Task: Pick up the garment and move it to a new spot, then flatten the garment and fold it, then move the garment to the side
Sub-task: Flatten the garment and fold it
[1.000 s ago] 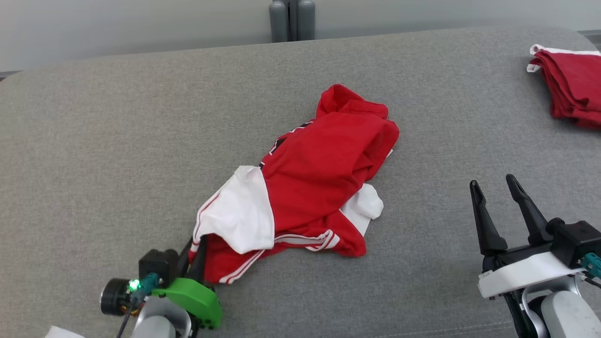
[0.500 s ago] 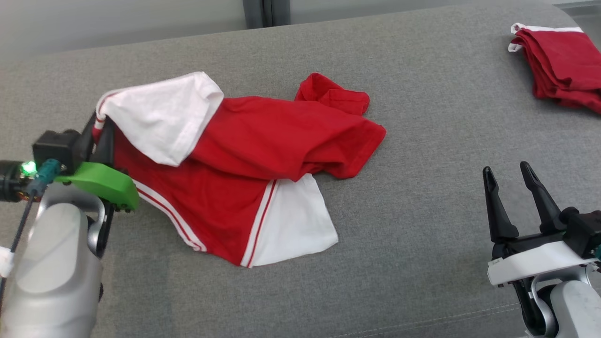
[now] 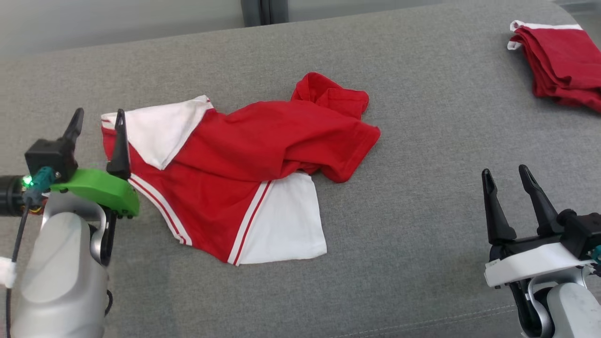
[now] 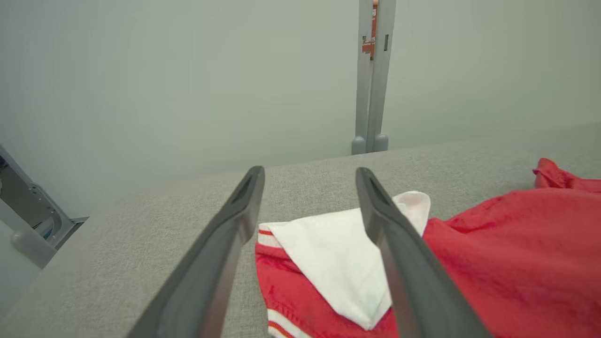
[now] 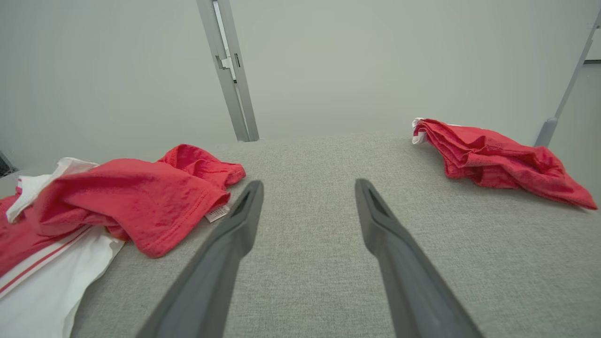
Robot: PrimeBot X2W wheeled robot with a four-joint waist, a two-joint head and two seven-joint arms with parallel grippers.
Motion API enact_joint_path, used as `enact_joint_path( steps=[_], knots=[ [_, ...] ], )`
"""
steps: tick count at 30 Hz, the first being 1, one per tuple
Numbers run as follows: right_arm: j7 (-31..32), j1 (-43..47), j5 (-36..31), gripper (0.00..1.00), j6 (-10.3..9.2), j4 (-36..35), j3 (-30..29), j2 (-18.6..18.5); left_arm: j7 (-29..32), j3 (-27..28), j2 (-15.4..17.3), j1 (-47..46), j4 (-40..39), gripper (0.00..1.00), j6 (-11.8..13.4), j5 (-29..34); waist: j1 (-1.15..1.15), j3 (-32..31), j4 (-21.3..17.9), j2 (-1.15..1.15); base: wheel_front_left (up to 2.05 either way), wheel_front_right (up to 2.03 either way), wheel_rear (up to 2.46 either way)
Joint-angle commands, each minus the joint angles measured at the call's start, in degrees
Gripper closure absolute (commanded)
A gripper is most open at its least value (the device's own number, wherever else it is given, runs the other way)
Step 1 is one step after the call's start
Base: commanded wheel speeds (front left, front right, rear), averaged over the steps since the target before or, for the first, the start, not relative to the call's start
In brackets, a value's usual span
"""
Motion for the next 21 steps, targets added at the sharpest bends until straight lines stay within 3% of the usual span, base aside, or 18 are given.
enact_joint_path(
  steps=[1,11,21],
  knots=[
    [-0.2,0.6,-0.2,0.00,-0.07,0.0,0.0,0.3,0.0,0.3,-0.8,2.2,-1.4,0.00,-0.2,-0.3,0.00,-1.6,1.5,0.00,0.00,0.00,0.00],
    [-0.2,2.3,-0.7,0.00,-0.07,0.3,0.1,1.3,0.0,0.2,-5.9,16.0,-11.8,0.00,0.7,-0.3,0.00,-3.8,3.8,0.00,0.00,0.00,0.00],
    [-0.2,1.7,-0.1,0.00,-0.07,0.6,0.3,1.0,2.0,-6.3,-8.6,22.3,-11.2,0.00,0.1,-1.1,0.00,-2.9,3.3,0.00,0.00,0.00,0.00]
  ],
)
